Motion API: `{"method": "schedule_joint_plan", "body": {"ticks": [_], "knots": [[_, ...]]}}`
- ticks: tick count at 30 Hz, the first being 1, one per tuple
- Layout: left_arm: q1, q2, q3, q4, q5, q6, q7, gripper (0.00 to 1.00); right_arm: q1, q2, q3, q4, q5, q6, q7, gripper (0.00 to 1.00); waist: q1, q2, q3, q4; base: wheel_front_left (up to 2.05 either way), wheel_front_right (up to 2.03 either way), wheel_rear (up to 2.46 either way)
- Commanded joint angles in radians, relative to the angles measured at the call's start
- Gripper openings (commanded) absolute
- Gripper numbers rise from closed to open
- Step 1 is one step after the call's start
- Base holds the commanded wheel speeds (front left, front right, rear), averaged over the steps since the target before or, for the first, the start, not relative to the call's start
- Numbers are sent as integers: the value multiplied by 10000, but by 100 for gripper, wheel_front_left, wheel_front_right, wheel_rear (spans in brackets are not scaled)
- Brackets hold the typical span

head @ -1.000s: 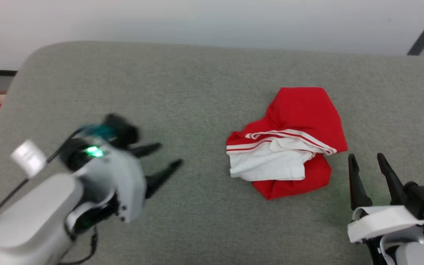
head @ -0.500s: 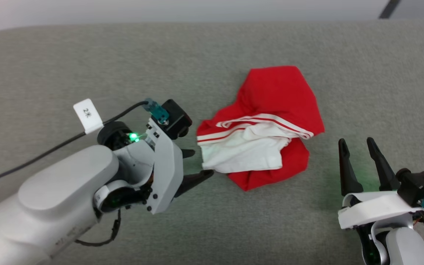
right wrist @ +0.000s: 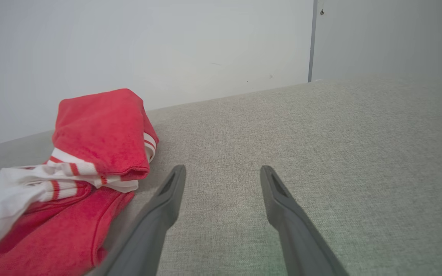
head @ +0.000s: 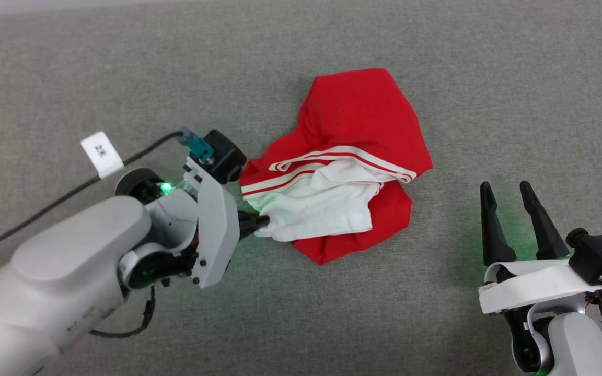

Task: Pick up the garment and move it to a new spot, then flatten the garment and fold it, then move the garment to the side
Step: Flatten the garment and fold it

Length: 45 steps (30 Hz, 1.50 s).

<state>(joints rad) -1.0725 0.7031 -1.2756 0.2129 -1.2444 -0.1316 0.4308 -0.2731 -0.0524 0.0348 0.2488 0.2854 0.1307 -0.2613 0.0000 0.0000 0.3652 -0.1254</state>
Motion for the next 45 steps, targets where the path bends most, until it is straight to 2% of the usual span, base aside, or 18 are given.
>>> {"method": "schedule_joint_plan", "body": {"ticks": [1,9,14,20,24,31,33,37,45], "knots": [[-173,28,-16,6,-279,18,-68,0,88,20,-44,-48,39,1,-46,100,0,0,18,-44,0,0,0],[-795,523,341,-2,-1613,18,-748,0,225,20,-168,-43,110,1,-48,100,0,0,-212,93,0,0,0],[-1262,1013,738,382,-1883,18,-1265,0,313,17,-203,-37,110,1,-48,100,0,0,-287,197,0,0,0],[-1959,1513,710,902,-1134,19,-1824,0,314,19,-201,-81,97,1,-48,100,0,0,-278,225,0,0,0],[-2053,1782,285,1498,-412,19,-1400,0,299,18,-171,-99,66,1,-49,100,0,0,-235,191,0,0,0],[-1659,1739,7,3119,519,19,-910,0,166,16,25,-164,119,1,-49,100,0,0,73,-105,0,0,0],[-1776,1757,-23,3695,1189,19,-880,0,145,18,27,-203,109,1,-49,100,0,0,199,-222,0,0,0],[-1672,1518,-41,4736,1639,21,-631,0,206,21,-24,-269,101,1,-49,100,0,0,360,-365,0,0,0],[-1183,1185,-85,5322,1157,19,-691,0,246,18,-21,-290,110,1,-49,100,0,0,398,-431,0,0,0]]}}
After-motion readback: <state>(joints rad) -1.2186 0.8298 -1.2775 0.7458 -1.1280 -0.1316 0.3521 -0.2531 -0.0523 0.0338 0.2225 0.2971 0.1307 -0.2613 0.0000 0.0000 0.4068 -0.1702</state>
